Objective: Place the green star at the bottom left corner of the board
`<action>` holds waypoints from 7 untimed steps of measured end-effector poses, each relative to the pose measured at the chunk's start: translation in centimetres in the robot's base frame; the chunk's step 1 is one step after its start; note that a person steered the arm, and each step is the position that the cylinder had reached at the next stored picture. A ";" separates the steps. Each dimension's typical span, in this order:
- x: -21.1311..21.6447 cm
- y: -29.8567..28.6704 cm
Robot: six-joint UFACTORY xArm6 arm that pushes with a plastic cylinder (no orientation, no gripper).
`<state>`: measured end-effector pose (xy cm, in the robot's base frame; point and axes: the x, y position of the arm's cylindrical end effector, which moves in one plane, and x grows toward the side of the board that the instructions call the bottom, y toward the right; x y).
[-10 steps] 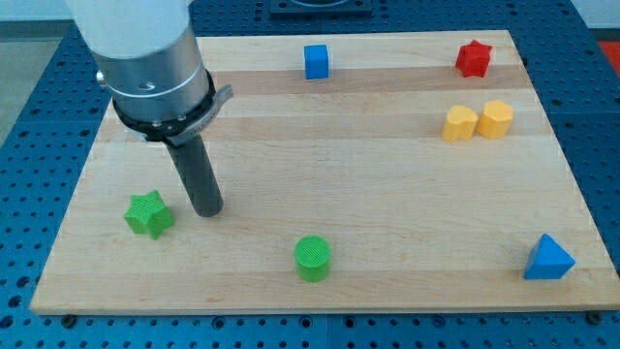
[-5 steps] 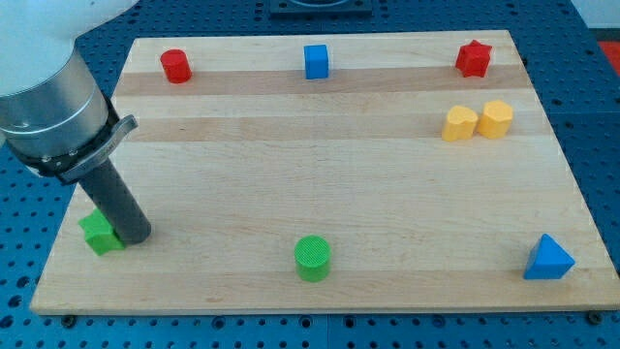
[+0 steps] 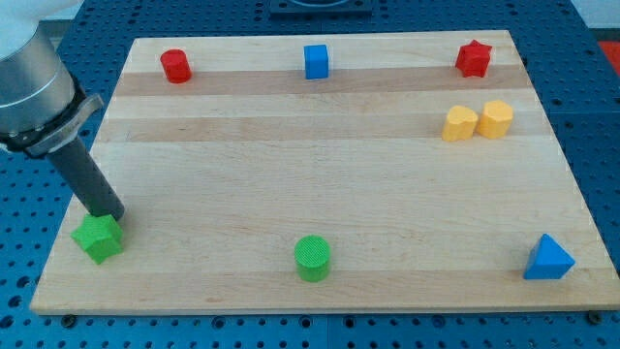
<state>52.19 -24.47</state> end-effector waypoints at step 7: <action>2.7 0.0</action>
